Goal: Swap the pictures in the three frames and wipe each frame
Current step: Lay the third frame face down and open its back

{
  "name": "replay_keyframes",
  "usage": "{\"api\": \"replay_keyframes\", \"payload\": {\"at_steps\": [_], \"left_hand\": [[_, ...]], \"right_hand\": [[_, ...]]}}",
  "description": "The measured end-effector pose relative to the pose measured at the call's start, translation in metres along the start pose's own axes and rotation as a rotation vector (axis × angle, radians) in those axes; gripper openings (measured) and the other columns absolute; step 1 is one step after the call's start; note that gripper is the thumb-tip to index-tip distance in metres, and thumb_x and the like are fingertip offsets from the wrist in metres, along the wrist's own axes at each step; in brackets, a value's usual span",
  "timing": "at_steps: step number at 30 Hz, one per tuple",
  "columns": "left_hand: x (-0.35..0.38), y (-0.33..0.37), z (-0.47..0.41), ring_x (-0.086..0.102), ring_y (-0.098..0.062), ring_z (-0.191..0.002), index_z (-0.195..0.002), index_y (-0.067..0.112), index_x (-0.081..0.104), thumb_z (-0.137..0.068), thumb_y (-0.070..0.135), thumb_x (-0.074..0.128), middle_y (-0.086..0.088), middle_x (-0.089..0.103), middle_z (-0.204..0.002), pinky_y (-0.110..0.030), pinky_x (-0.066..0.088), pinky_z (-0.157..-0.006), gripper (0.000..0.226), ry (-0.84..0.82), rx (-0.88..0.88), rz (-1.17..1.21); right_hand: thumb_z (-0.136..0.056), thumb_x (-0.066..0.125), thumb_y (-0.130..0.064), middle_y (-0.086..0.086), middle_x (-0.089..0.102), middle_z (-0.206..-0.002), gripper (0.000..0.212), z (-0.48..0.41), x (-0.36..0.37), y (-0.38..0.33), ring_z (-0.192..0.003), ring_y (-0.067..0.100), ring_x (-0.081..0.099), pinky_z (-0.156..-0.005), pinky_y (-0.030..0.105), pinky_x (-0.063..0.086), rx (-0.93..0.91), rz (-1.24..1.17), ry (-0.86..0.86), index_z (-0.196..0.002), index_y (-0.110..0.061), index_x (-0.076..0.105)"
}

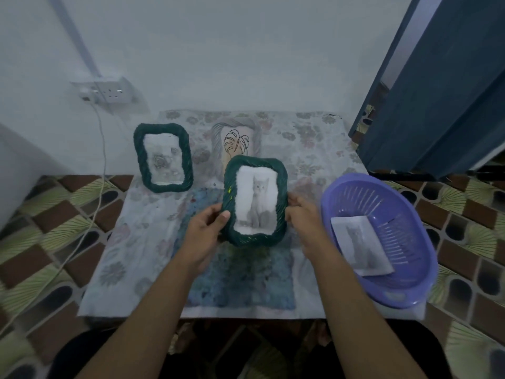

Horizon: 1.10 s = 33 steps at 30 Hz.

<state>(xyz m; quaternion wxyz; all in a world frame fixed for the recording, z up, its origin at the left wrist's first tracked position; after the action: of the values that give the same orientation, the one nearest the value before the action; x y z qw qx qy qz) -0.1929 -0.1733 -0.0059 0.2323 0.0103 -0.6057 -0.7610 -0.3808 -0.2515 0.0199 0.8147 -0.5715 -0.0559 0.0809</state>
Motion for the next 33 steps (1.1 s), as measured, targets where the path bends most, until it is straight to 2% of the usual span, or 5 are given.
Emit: {"api": "replay_keyframes", "payload": {"at_steps": [3,10,17,29,33], "left_hand": [[-0.013,-0.002,0.019,0.069,-0.013,-0.085,-0.108,0.01,0.065,-0.1,0.004,0.049,-0.001,0.073,-0.097,-0.028,0.057,-0.071,0.019,0.02,-0.016,0.07],[-0.029,0.007,0.034,0.064,-0.022,-0.084,-0.109,0.002,0.063,-0.097,0.006,0.058,-0.015,0.065,-0.097,-0.033,0.056,-0.076,0.014,0.18,0.078,-0.025],[-0.02,0.015,0.051,0.069,-0.021,-0.085,-0.093,0.026,0.067,-0.095,0.014,0.064,-0.007,0.071,-0.092,-0.039,0.059,-0.077,0.012,0.293,0.262,-0.354],[0.018,0.016,0.065,0.053,-0.012,-0.122,-0.135,0.013,0.058,-0.1,0.018,0.049,0.0,0.058,-0.135,-0.027,0.043,-0.105,0.036,0.017,0.488,-0.913],[0.003,0.011,0.068,0.053,0.001,-0.111,-0.121,0.019,0.067,-0.095,0.019,0.056,0.016,0.057,-0.124,-0.019,0.044,-0.096,0.027,0.003,0.475,-0.884]], "right_hand": [[-0.08,0.054,-0.002,-0.004,0.055,-0.138,0.066,0.006,0.011,0.015,-0.117,0.014,0.055,-0.09,0.03,0.05,0.048,0.015,0.027,-0.144,-0.016,0.048],[-0.085,0.063,-0.015,-0.015,0.053,-0.111,0.034,0.059,0.062,0.009,-0.11,0.01,0.051,-0.093,0.025,0.04,-0.502,0.436,0.019,-0.118,-0.023,0.063],[-0.102,0.051,-0.023,0.001,0.066,-0.121,0.025,0.056,0.096,0.031,-0.114,0.015,0.061,-0.095,0.026,0.048,-0.089,0.078,-0.197,-0.122,-0.018,0.066],[-0.103,0.048,-0.011,0.011,0.07,-0.104,0.019,0.053,0.084,0.04,-0.094,0.017,0.068,-0.078,0.023,0.054,-0.045,-0.261,-0.111,-0.108,-0.005,0.066],[-0.105,0.045,-0.014,0.007,0.07,-0.104,0.022,0.045,0.071,0.046,-0.094,0.018,0.065,-0.08,0.026,0.053,-0.037,-0.165,-0.01,-0.108,-0.01,0.066]]}}
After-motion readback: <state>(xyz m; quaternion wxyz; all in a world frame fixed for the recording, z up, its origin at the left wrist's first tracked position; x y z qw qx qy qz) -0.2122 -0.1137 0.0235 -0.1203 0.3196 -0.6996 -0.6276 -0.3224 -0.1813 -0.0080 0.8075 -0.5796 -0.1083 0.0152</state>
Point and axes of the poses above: each hand's wrist, its own z-axis away from the middle knuckle, its own x-axis out of the palm, y = z × x, the point moved 5 cm from there along -z, towards the middle knuckle
